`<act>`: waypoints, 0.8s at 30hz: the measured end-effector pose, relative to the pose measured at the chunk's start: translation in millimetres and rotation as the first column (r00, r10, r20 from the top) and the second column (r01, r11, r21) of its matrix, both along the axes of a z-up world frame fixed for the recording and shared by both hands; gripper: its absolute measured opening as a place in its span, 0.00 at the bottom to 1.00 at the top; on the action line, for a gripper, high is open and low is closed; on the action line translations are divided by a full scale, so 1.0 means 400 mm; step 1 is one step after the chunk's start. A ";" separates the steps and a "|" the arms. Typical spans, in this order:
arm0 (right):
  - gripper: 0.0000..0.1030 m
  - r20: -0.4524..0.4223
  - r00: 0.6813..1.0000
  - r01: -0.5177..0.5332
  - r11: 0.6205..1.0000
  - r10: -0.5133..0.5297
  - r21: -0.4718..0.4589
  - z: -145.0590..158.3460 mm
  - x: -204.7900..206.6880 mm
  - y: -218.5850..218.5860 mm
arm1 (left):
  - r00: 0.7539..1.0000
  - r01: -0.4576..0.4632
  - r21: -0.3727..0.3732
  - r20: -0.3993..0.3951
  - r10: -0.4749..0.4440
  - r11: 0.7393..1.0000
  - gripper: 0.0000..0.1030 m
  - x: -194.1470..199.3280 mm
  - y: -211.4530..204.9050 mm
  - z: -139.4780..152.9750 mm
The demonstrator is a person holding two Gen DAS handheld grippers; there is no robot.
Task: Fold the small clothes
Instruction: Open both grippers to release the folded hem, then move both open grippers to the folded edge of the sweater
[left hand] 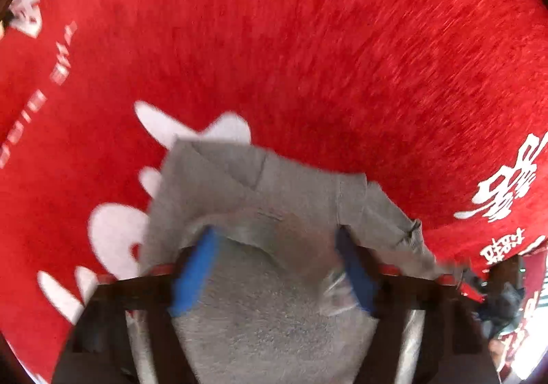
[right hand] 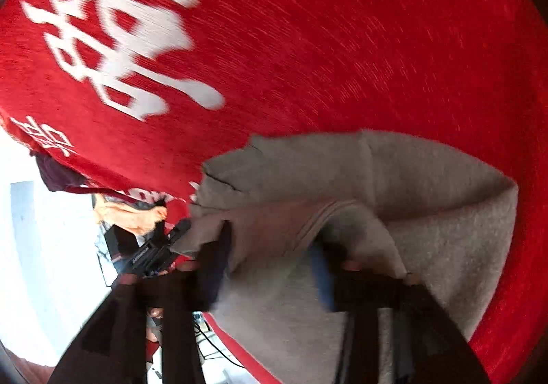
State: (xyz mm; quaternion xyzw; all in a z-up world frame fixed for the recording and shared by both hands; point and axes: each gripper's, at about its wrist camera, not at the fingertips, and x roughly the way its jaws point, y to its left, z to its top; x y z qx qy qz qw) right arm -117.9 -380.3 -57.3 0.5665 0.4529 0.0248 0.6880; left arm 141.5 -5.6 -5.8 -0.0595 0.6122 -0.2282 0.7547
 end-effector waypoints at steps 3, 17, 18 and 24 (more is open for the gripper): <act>0.55 0.014 1.000 0.012 0.998 -0.012 -0.053 0.049 -0.006 -0.014 | 0.999 0.035 0.004 0.006 -0.035 0.999 0.74 -0.011 0.002 0.030; 0.37 -0.199 0.975 -0.157 0.931 0.094 -0.331 0.006 0.066 0.033 | 0.994 0.106 0.131 0.006 -0.107 0.986 0.74 -0.019 -0.098 -0.103; 0.37 -0.210 0.975 -0.138 0.928 0.066 -0.347 0.002 0.063 0.013 | 0.997 0.077 0.122 0.011 -0.079 0.989 0.74 0.002 -0.088 -0.103; 0.44 -0.233 0.973 -0.099 0.920 0.009 -0.380 0.035 0.017 -0.027 | 0.998 0.051 0.182 0.031 -0.057 0.982 0.74 0.039 -0.014 -0.062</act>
